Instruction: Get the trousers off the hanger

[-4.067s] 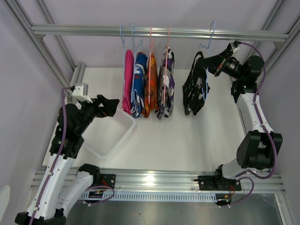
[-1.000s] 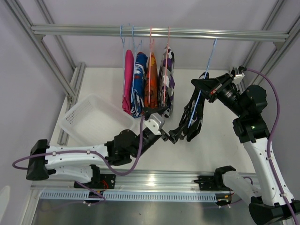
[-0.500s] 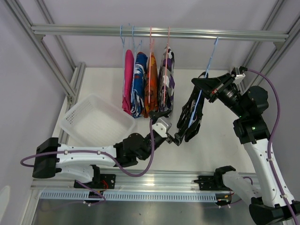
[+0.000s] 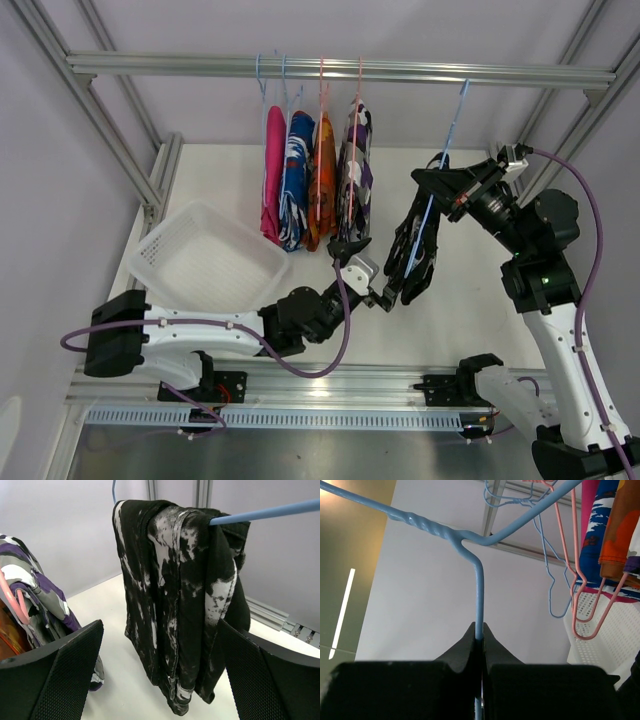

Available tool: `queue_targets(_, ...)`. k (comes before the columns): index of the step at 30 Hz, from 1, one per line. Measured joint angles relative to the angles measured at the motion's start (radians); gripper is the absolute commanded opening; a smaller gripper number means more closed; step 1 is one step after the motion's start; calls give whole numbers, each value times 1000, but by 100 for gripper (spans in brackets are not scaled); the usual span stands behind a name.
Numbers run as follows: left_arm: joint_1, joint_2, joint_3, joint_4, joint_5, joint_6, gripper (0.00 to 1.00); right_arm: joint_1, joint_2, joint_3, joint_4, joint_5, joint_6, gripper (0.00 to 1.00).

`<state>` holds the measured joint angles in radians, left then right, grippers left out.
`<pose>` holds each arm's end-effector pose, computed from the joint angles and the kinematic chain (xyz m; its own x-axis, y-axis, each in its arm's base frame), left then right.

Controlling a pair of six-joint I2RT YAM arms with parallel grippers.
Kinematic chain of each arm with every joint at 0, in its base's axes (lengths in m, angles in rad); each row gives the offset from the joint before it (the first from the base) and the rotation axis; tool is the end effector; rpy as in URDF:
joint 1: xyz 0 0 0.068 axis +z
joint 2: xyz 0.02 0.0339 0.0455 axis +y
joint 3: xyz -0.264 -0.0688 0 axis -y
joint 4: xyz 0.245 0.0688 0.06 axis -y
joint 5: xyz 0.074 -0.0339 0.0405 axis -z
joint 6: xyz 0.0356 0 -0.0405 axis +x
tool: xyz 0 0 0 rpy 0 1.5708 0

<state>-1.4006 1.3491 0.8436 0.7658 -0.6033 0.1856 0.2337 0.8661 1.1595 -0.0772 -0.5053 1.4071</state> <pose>0.0716 -0.2974 0.3315 0.1755 -0.1238 -0.9767 0.6983 0.7149 0.0348 0.1603 0.0559 0.4655 -0.6197 0.7399 -0.2616 -0.3139 0.0719 0.9467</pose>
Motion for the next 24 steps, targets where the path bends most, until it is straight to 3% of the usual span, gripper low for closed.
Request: queue_targets(24, 37, 94, 21, 87, -50, 28, 99, 8, -61, -91, 22, -23, 33, 0)
